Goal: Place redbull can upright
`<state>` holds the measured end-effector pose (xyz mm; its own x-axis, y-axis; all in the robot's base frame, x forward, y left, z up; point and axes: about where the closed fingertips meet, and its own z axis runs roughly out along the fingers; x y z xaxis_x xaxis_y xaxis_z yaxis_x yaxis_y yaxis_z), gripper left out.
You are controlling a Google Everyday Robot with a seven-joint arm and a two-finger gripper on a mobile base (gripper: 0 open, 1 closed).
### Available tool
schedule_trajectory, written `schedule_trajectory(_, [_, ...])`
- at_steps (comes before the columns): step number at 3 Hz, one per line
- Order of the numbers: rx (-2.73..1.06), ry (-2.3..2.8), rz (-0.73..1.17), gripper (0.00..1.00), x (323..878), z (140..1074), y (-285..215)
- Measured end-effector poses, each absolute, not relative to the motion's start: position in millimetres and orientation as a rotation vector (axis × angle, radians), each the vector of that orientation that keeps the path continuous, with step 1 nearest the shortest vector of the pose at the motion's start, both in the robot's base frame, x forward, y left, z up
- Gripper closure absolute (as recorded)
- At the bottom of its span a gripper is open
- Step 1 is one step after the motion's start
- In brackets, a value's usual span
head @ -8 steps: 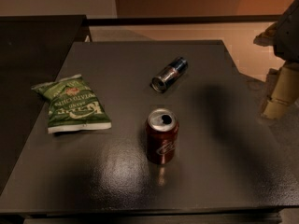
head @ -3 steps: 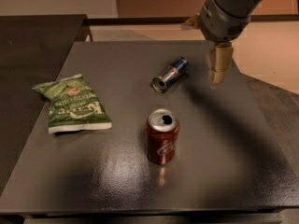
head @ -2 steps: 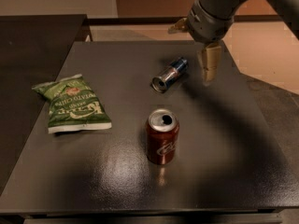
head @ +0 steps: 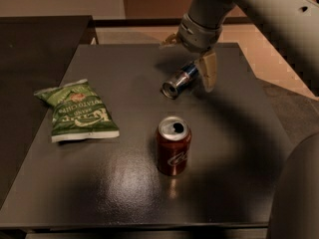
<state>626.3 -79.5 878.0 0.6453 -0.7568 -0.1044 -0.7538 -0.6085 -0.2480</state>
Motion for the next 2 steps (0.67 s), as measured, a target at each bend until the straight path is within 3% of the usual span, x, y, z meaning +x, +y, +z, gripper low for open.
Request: schedule_trajectory(2, [-2.784,1.063,-0.051,0.00,621,848,-62])
